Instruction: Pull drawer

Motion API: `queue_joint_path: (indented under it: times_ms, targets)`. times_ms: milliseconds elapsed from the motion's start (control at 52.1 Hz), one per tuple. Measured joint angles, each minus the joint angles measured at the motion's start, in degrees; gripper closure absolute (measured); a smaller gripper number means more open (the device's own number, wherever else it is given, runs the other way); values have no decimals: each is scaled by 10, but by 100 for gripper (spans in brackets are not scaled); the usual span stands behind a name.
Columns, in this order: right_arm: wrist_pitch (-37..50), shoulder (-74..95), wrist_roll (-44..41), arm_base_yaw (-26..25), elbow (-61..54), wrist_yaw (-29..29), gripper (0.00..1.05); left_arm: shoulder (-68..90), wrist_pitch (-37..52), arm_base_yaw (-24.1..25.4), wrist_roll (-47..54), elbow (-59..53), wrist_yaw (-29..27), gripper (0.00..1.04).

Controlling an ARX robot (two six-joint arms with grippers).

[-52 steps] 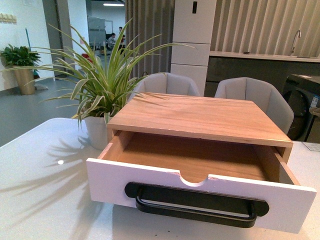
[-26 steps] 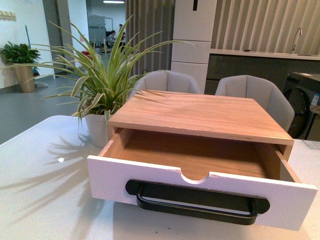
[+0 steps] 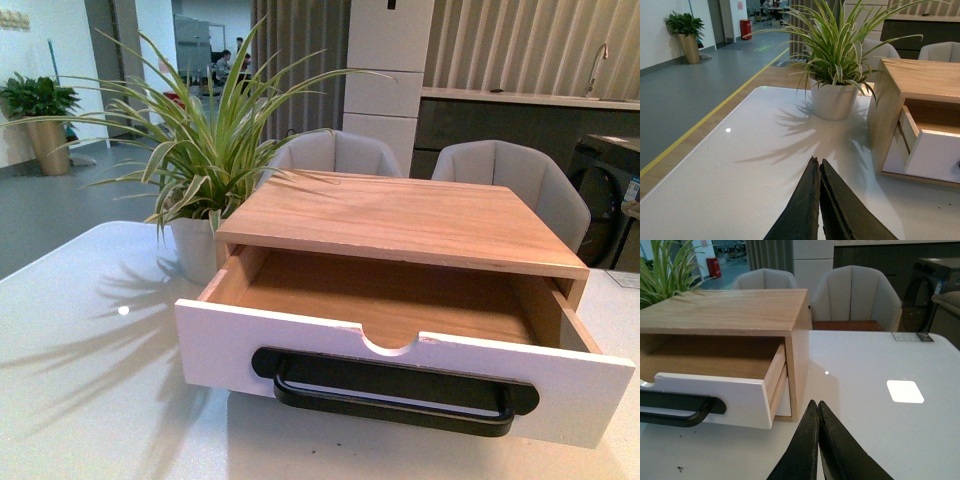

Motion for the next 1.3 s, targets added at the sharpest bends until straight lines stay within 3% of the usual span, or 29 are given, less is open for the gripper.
queue_joint_path:
  times_ms: [134,230,537,1113,1305]
  targets:
    - [-27,-27,0,0,0,0,103,-30,-30,0,0,0,0,102]
    - [-103,-84,0,0,0,0,103,-104,-118,0,0,0,0,102]
    - [-131,-129,-1,0,0,0,102,-122,-125,0,0,0,0,101]
    - [-131,-129,0,0,0,0,8,-122,-125,0,1,0,0,6]
    - [-131,-129,0,0,0,0,9,-122,-125,0,2,0,0,7]
